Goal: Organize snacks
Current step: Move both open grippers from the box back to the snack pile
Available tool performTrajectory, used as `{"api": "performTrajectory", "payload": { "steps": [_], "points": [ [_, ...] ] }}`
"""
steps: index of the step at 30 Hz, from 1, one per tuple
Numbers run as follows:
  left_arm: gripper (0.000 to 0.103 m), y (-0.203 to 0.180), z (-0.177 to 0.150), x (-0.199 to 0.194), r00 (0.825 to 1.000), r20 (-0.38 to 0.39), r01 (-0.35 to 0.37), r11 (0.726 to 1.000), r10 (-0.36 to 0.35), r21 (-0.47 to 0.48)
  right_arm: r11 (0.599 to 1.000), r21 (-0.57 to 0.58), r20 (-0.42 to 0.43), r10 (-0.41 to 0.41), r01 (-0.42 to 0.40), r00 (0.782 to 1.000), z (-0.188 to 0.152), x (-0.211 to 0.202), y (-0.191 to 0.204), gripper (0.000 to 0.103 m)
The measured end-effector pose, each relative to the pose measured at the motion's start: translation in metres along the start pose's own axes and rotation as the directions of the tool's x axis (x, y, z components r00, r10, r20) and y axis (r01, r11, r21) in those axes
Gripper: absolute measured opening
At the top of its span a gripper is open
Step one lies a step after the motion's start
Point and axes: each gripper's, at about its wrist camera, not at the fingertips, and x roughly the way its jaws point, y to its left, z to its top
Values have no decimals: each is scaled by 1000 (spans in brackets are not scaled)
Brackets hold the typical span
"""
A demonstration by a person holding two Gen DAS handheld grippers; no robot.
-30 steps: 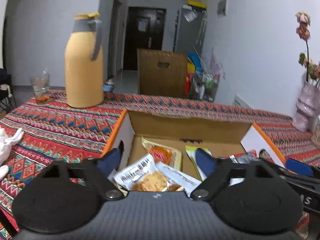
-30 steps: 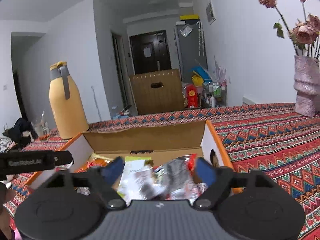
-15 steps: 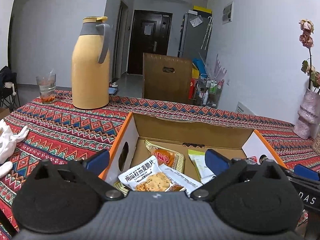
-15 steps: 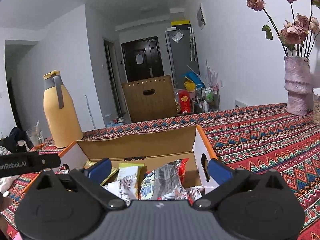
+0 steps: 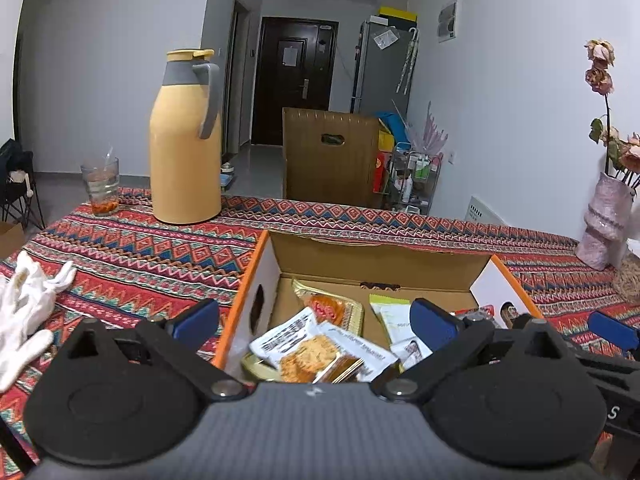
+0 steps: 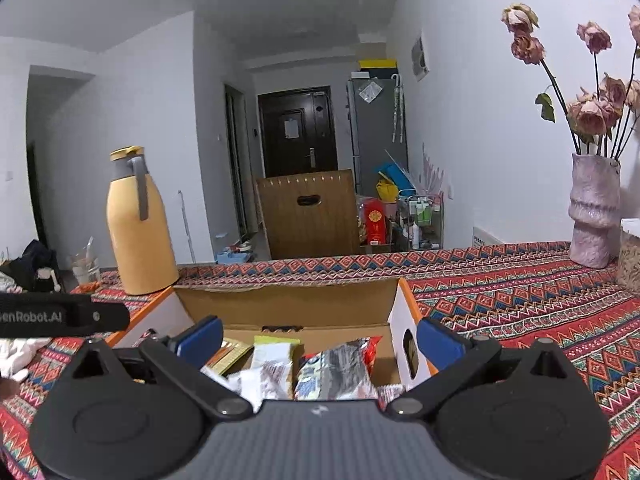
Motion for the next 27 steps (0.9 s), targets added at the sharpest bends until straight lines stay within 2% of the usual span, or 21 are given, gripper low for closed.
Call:
{"api": "performTrajectory", "payload": {
  "steps": [11,20,27],
  "points": [
    [103,40,-31,-34,999,-35,-11,1000,12,23,999,-46,-119,10,-15,993,-36,-37,23,103],
    [103,72,-65,-45,998,-65,3,1000,-2,24,1000,-10,-250,9,-12,968,-71,-49,36,103],
    [103,85,-78,-41,998,-61,17,1000,-17,7,1000,-6,-310,-12,10,951,-80,-39,55,103]
  ]
}}
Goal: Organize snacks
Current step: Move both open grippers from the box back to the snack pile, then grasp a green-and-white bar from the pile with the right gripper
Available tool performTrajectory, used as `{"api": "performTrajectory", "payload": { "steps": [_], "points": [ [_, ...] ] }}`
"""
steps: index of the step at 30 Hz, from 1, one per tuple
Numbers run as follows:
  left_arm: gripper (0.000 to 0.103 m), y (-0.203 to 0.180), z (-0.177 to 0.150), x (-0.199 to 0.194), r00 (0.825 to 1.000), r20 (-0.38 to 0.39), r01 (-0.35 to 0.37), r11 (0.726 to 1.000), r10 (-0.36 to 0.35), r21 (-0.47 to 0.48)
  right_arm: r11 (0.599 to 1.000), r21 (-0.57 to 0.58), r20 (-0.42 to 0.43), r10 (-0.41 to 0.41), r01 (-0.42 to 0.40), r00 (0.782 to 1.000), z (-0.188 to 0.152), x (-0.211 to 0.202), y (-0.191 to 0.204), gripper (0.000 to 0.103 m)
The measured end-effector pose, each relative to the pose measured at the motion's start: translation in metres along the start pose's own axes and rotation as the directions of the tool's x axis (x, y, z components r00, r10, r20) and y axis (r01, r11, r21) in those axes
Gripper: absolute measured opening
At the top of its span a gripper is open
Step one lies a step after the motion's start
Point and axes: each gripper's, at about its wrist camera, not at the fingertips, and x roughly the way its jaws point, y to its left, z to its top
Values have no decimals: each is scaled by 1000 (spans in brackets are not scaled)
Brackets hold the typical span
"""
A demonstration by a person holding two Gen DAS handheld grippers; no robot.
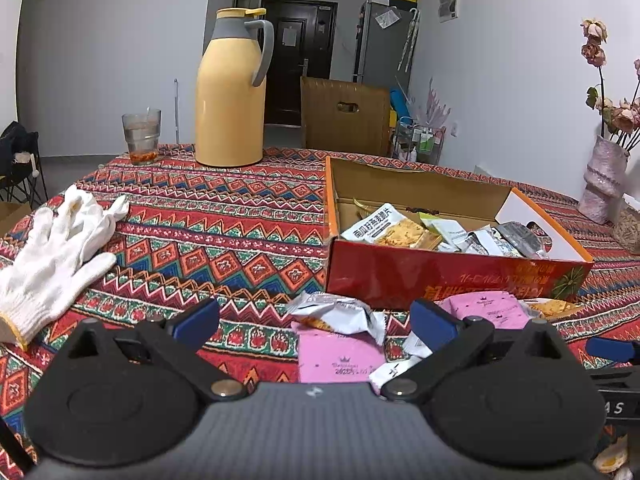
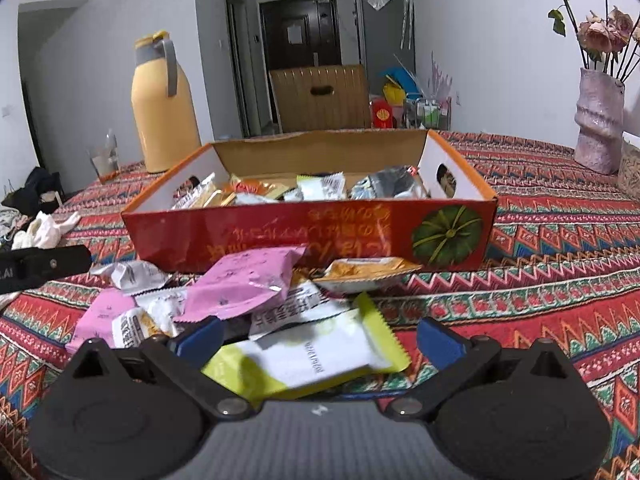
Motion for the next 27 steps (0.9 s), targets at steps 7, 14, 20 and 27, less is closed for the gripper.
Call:
{"api": "performTrajectory", "payload": {
  "steps": [7,14,20,27],
  "points": [
    [103,8,-8,10,999,-25,20,999,-21,-39,997,-22,-41,-69,68,997,-1,16,15,103],
    [103,13,-10,11,999,-32,40,997,-42,-63,997,-32,-47,-77,75,996,-2,18,16,103],
    [103,15,-11,10,999,-27,41,996,-43,-76,997,-29,-55,-74,72,996,-5,11,11,103],
    [103,16,-11,11,999,-34,28,996,-31,-85,991,-5,-41,-131,131,991,6,25,19,103]
  ]
}}
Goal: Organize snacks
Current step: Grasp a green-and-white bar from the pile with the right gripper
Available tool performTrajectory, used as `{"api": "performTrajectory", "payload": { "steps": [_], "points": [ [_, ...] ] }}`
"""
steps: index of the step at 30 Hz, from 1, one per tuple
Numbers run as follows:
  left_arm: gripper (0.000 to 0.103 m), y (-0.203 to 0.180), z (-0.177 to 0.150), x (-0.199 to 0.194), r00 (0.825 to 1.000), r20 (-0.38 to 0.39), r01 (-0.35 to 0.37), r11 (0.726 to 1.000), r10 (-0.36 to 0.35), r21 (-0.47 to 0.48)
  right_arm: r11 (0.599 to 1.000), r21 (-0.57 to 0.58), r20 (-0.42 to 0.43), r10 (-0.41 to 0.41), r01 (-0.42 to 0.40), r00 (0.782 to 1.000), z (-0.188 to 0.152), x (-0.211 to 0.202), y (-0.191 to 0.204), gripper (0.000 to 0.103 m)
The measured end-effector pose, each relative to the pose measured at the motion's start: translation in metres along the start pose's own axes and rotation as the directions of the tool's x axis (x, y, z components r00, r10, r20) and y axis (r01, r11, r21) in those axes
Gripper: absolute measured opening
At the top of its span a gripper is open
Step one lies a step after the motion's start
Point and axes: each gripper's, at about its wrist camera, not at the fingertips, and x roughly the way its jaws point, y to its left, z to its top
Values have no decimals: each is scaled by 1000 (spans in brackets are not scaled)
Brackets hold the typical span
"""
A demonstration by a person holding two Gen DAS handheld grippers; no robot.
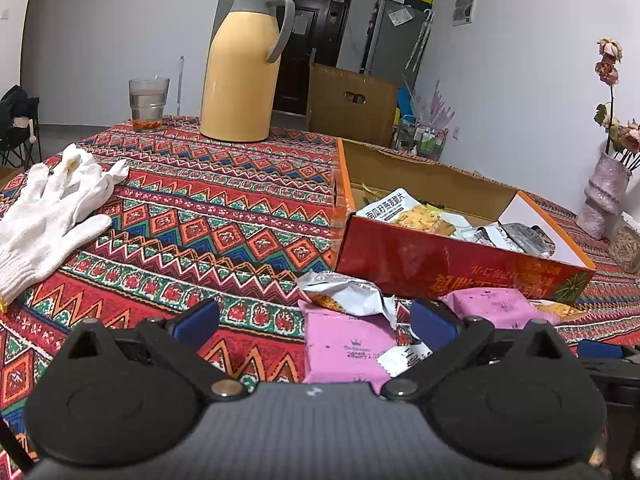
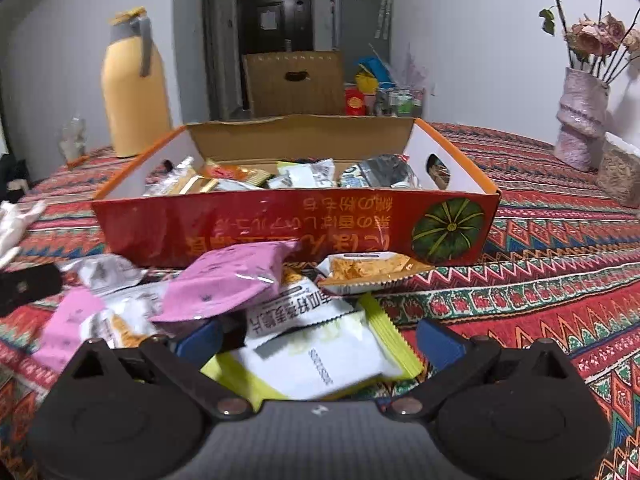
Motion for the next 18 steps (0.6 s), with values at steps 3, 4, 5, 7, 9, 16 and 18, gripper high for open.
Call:
{"api": "performTrajectory", "payload": {
  "steps": [3,4,5,7,9,16,18],
  "points": [
    [103,0,-1,1,1000,-3,1,1000,-1,1,999,-23,-20,-25,24,999,-3,7,6,103],
    [103,0,0,1,1000,-4,1,1000,-1,2,999,-31,-23,-24,24,999,-5,7,6,103],
    [103,0,-1,1,1000,-4,2,1000,-2,2,999,-38,-26,-20,19,999,-6,5,5,103],
    [103,0,0,1,1000,-5,3,1000,-3,0,999,-48,-23,-14,13,1000,-9,0,2,103],
    [103,0,0,1,1000,-4,4,1000,-4,-2,998,-66,-18,-17,16,1000,-14,-6,-4,103],
    [103,1,0,1,1000,-6,0,1000,0,-4,993,-110,-33,-35,31,999,-33,-23,-30,103],
    [103,1,0,0,1000,-6,-1,1000,1,-6,994,-100,-28,-36,33,999,-38,-29,-38,101]
  ]
}}
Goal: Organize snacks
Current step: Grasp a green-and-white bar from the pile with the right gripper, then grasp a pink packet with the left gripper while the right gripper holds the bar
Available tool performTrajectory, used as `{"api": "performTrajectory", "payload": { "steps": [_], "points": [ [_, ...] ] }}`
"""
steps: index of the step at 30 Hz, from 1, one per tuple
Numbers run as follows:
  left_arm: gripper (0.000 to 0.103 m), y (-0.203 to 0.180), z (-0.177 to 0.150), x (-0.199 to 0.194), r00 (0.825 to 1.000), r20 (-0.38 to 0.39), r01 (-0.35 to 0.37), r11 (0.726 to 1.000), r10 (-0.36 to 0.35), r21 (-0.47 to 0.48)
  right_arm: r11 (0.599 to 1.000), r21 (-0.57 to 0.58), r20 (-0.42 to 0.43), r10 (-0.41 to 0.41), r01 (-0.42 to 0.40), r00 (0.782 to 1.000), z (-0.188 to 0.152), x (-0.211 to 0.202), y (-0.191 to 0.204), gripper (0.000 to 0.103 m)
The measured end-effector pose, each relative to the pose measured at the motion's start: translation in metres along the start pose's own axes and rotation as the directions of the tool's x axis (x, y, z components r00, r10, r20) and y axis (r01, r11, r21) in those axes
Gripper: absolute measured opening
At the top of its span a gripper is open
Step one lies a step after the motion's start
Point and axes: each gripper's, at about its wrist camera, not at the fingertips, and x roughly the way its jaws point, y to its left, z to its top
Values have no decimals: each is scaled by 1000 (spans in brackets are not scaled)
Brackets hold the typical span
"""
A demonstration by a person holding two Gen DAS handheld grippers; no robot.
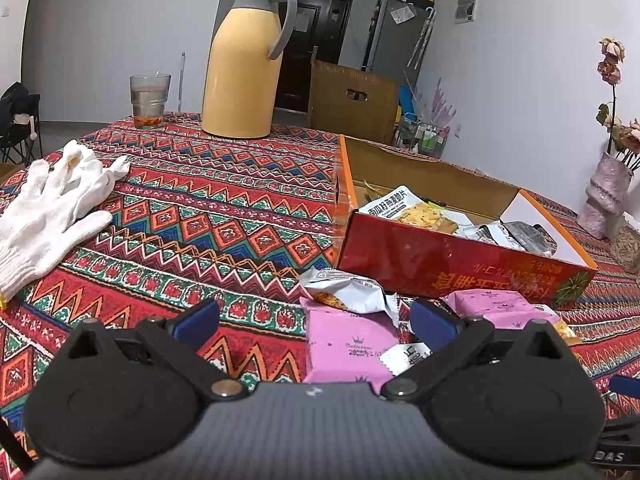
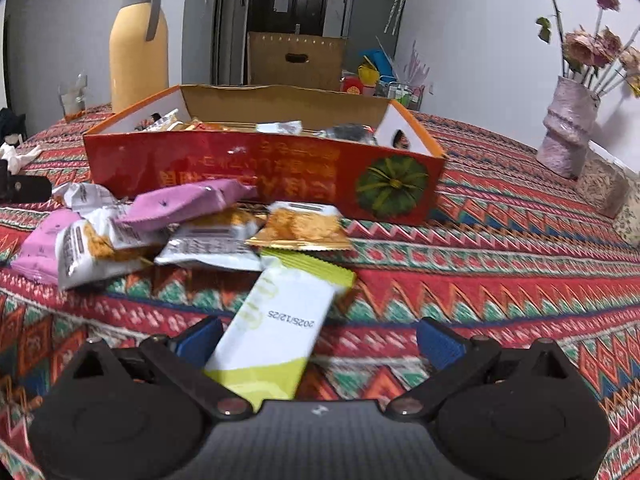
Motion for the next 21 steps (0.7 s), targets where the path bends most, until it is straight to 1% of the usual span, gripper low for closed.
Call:
{"api": "performTrajectory", "payload": {
  "steps": [1,3,6,8,10,11,12,13,17,21],
  "points": [
    [103,0,0,0,1000,0,-2,1000,2,0,1000,10,6,2,-2,1000,-3,-3,-4,98],
    [103,-1,0,0,1000,-2,-5,1000,5,1,999,31,11,23,-23,1000,-8,-6,-12,80],
    [103,-1,-1,1,1000,-5,-13,1000,13,2,995,64,19,71,-72,997,-12,-8,-19,72],
    [103,-1,-1,2,1000,-8,-18,1000,18,1,995,67,26,78,-80,997,-14,-9,-19,71],
    [103,-1,-1,3,1000,-10,-23,1000,23,-1,994,67,34,79,-81,996,-15,-10,-17,66],
    [103,0,-1,3,1000,-10,-25,1000,25,-2,994,64,38,88,-91,995,-16,-11,-17,58],
    [103,0,-1,3,1000,-11,-26,1000,26,-4,993,61,42,97,-99,994,-16,-12,-17,45],
    [103,0,-1,3,1000,-12,-29,1000,29,-4,993,58,47,105,-107,993,-16,-14,-17,37],
    [103,1,-1,5,999,-20,-37,999,37,-9,988,71,62,132,-137,989,-18,-17,-21,36],
    [103,2,-1,9,998,-36,-57,998,57,-12,985,86,101,138,-147,985,-19,-26,-28,36]
  ]
}}
